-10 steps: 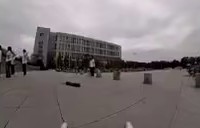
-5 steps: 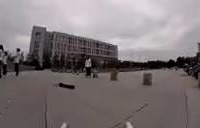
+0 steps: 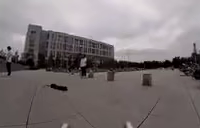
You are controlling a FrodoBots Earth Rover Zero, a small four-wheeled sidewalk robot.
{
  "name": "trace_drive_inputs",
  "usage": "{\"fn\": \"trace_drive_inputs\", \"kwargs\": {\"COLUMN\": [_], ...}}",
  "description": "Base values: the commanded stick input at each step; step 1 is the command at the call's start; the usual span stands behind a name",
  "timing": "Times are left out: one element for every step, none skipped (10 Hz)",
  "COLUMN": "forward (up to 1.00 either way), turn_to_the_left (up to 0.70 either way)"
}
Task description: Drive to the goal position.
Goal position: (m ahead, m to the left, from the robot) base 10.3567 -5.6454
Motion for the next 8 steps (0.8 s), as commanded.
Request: {"fn": "trace_drive_inputs", "kwargs": {"forward": [0.7,0.7,0.7,0.7,0.7,0.7,0.7,0.7], "turn_to_the_left": [-0.14,-0.14,-0.14,-0.14,-0.14,-0.14,-0.14,-0.14]}}
